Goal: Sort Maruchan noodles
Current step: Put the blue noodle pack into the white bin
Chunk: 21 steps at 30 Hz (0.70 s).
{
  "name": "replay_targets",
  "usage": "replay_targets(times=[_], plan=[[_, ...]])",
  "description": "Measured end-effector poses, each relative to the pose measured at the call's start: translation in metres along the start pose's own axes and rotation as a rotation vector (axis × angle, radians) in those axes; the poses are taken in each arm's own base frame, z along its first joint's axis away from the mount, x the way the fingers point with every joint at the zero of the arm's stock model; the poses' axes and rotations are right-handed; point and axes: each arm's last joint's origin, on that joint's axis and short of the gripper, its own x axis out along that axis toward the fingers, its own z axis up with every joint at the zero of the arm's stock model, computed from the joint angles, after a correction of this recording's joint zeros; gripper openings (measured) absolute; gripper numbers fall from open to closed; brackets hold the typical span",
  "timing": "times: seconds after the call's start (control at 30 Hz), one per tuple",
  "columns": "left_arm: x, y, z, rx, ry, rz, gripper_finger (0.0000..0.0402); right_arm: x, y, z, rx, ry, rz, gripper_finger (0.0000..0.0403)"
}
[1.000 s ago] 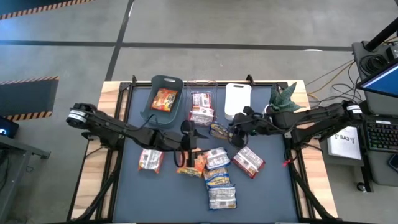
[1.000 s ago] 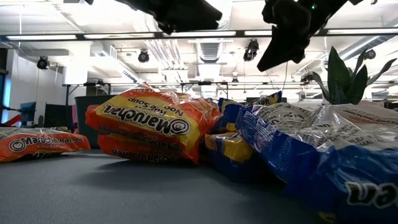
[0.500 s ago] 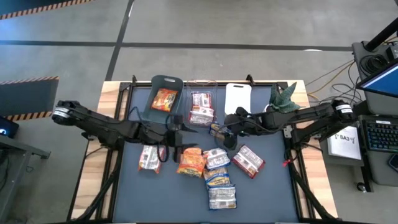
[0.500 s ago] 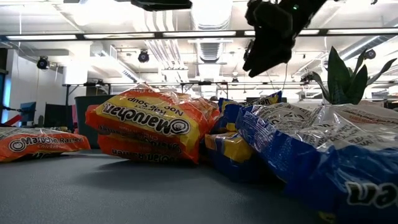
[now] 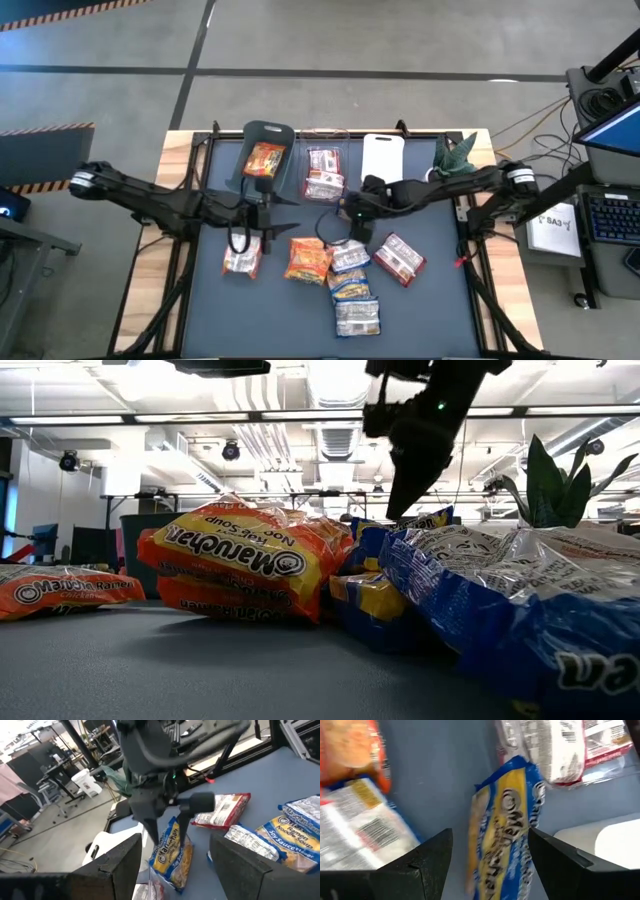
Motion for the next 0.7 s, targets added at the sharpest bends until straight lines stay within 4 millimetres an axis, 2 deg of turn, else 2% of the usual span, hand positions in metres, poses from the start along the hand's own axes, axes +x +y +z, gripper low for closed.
replay_targets(times=[0.13,0.33,0.57,0.7], plan=[[-0.003,0.002,0.002,-0.01,-0.013,0.005,0.0215,0.004,-0.008,0.005,-0.018,0.012,-0.032,0.0247],[-0.002,0.001,0.0,-0.018,-0.006,0.002,0.0215,0.006,-0.023,0.002,-0.014,0.057,-0.022,0.0243],[-0.001,-0.001,-0.001,-0.033,0.008,-0.004,0.0215,0.018,-0.023,-0.009,-0.006,0.102,0.018,0.0239],[0.0,-0.001,-0.003,-0.036,0.016,-0.007,0.0215,0.022,-0.022,-0.012,0.004,0.09,0.028,0.022]])
